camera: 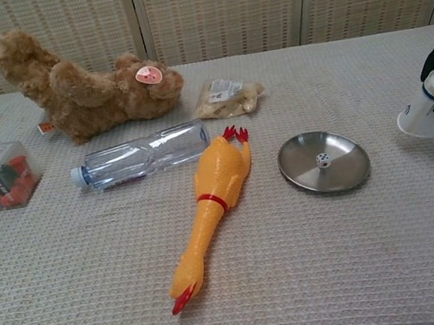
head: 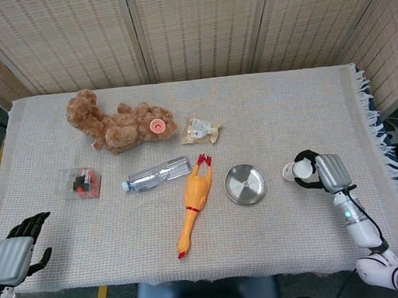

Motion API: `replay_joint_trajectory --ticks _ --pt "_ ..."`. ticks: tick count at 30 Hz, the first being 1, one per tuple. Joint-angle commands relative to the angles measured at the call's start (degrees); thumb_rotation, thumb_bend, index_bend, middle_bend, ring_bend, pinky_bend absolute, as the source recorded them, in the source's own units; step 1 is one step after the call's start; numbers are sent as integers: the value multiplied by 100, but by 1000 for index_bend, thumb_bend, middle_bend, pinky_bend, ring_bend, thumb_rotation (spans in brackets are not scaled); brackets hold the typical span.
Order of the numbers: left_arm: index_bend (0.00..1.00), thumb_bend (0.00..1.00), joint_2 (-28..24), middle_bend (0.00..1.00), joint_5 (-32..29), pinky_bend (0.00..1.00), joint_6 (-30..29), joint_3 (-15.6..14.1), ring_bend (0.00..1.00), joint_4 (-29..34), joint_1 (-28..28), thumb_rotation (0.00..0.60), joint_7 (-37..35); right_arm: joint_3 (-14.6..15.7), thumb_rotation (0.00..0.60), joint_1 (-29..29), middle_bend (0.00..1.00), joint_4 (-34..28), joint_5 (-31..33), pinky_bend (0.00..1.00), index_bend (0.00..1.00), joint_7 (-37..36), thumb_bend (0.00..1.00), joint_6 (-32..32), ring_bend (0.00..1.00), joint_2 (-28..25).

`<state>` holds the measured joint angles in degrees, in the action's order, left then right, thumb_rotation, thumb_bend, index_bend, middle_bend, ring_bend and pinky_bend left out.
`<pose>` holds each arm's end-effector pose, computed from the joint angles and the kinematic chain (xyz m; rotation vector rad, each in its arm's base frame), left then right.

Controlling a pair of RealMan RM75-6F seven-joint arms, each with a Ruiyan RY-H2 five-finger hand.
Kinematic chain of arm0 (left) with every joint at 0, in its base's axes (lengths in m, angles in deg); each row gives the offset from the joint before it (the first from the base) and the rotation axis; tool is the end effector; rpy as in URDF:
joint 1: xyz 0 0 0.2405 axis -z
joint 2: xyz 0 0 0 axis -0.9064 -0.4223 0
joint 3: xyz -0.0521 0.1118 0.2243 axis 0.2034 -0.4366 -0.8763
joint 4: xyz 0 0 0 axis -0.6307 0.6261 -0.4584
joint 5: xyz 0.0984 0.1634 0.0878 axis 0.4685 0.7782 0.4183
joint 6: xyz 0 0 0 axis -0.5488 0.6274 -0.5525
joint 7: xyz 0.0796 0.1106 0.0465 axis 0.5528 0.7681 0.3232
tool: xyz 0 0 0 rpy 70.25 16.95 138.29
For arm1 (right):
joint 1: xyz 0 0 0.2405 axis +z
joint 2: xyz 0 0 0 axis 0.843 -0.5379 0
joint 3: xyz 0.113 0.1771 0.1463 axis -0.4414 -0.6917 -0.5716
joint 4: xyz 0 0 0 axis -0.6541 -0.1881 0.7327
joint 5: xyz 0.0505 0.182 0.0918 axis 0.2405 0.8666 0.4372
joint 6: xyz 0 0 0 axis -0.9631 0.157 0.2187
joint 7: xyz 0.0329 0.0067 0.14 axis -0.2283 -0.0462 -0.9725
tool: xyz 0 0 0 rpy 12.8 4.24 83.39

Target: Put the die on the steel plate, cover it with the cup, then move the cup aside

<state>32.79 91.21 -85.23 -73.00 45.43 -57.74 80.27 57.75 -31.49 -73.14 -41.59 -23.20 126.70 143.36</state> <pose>-0.3046 0.1763 0.1408 -1.5297 -0.9558 -0.7340 -0.3154 -0.3223 0.0589 1.4836 -1.0984 1.1071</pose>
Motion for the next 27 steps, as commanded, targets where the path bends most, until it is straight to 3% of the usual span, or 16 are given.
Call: replay_joint_trajectory --ticks 1,10,13,22,27 --pt "86 397 2 99 8 212 -19 2 113 -10 -6 600 -13 69 600 14 489 91 -108 749 433 -189 160 -71 376 8" --pt "86 399 -3 99 -12 211 11 -1 113 -1 1 600 -13 137 600 11 286 218 -282 530 279 -440 160 -36 138 -15" --pt "86 399 1 100 -9 212 14 -3 113 -4 3 600 -6 184 600 9 210 186 -321 476 183 -469 159 -94 85 -96" --pt "87 399 10 100 -24 212 36 -11 113 -7 9 600 42 290 600 -201 107 -188 -560 261 62 -463 158 373 0 -444" --pt "86 399 10 100 -89 212 64 3 113 -17 12 600 47 262 600 -594 103 -836 -605 223 55 482 153 1136 0 -817"
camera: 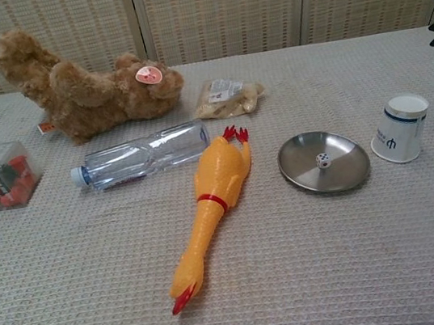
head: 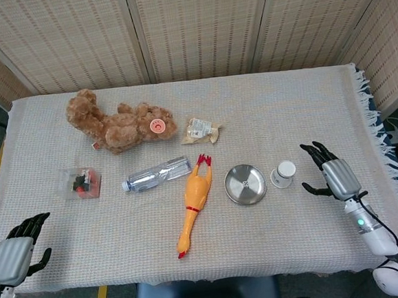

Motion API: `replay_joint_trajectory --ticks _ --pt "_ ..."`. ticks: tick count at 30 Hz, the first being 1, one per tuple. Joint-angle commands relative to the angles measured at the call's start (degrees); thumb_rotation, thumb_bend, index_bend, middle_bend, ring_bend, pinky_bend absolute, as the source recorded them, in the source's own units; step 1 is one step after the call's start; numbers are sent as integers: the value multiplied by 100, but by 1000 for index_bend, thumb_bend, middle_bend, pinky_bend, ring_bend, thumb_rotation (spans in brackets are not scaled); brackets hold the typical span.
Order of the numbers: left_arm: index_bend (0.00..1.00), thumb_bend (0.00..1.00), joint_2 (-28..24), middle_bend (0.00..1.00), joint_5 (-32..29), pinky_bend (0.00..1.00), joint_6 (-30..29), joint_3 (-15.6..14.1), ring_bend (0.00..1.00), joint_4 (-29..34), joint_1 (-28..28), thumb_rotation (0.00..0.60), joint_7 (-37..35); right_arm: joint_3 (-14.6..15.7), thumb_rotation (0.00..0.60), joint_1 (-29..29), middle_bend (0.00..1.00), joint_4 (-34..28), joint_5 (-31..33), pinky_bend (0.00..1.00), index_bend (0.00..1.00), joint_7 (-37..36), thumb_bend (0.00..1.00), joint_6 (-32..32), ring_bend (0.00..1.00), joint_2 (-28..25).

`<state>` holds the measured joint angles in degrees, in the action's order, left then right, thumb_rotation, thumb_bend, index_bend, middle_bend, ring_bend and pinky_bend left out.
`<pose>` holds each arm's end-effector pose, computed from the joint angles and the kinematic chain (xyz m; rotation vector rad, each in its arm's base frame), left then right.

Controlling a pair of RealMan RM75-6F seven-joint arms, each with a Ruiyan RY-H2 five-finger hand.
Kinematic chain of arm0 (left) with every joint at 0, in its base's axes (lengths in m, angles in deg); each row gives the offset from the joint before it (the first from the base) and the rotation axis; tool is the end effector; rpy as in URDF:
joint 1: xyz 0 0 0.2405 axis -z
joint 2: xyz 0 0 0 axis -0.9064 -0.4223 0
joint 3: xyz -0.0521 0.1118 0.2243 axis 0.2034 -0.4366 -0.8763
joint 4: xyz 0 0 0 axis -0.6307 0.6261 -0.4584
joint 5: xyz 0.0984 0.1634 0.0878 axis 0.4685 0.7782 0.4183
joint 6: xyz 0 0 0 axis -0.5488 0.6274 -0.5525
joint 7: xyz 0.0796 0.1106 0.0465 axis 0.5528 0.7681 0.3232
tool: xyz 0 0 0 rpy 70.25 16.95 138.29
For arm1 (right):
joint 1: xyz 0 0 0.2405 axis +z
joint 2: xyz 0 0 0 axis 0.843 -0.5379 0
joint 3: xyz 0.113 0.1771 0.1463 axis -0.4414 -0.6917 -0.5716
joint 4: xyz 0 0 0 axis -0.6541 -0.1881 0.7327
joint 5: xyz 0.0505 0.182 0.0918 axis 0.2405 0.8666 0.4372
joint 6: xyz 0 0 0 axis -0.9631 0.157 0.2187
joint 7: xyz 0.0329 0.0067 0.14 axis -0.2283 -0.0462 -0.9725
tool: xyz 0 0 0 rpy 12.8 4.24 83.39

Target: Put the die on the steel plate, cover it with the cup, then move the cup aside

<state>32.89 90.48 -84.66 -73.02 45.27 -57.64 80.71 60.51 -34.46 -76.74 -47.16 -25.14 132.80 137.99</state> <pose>-0.3070 0.1765 0.1398 -1.5292 -0.9610 -0.7162 -0.3191 -0.2966 0.0850 1.5536 -1.0317 1.1449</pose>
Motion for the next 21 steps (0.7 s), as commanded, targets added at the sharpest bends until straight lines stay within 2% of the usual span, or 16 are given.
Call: replay_joint_trajectory --ticks 1,6,11,15,21 --pt "86 399 2 100 -25 212 8 9 113 -2 2 600 11 -48 600 -393 103 -645 -32 221 55 961 153 715 0 -342" --pt "86 399 -7 100 -7 212 -7 -14 113 34 -13 600 53 -212 600 -710 103 -1108 90 213 55 1775 154 1299 0 -440" --pt "86 399 -20 100 59 212 -73 -27 113 87 -34 600 74 -198 600 -962 103 -1725 296 213 55 2479 154 1345 0 -825" --pt "86 399 -14 100 74 212 -56 -29 113 89 -22 600 79 -232 600 -1130 103 -2077 433 211 55 3193 153 1497 0 -892" --pt "86 399 2 100 112 212 -13 -44 113 65 4 600 62 -172 600 -1222 103 -2475 577 211 54 3649 154 1300 0 -1014"
